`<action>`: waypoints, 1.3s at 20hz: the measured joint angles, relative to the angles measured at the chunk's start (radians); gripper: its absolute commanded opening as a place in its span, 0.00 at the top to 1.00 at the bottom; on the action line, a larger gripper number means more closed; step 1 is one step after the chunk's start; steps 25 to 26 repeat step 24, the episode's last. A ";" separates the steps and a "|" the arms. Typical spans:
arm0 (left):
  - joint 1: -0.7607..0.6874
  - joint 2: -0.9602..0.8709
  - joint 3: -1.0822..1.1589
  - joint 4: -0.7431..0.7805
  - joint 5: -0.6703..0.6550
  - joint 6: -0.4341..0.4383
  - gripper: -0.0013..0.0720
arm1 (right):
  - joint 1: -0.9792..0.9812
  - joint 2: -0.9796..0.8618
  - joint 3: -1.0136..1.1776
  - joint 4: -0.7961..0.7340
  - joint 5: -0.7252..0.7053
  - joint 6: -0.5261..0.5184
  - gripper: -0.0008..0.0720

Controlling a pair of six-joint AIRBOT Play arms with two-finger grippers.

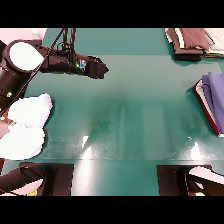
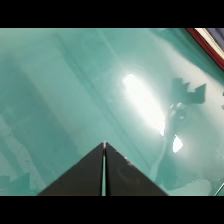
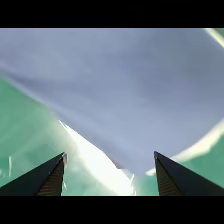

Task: Fold the shirts.

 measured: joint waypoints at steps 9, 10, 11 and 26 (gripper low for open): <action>0.000 0.000 0.000 0.002 0.004 0.000 0.95 | 0.262 0.012 0.134 0.190 0.029 0.000 0.40; 0.000 0.000 0.000 0.006 0.006 0.000 0.95 | 0.323 0.012 0.155 0.200 0.026 0.000 0.50; 0.000 0.000 0.000 0.013 0.006 0.000 0.95 | 0.391 0.012 0.176 0.213 0.022 0.000 0.64; 0.000 0.000 0.000 0.025 0.036 0.000 0.95 | 0.864 0.012 0.246 0.234 -0.071 -0.011 0.96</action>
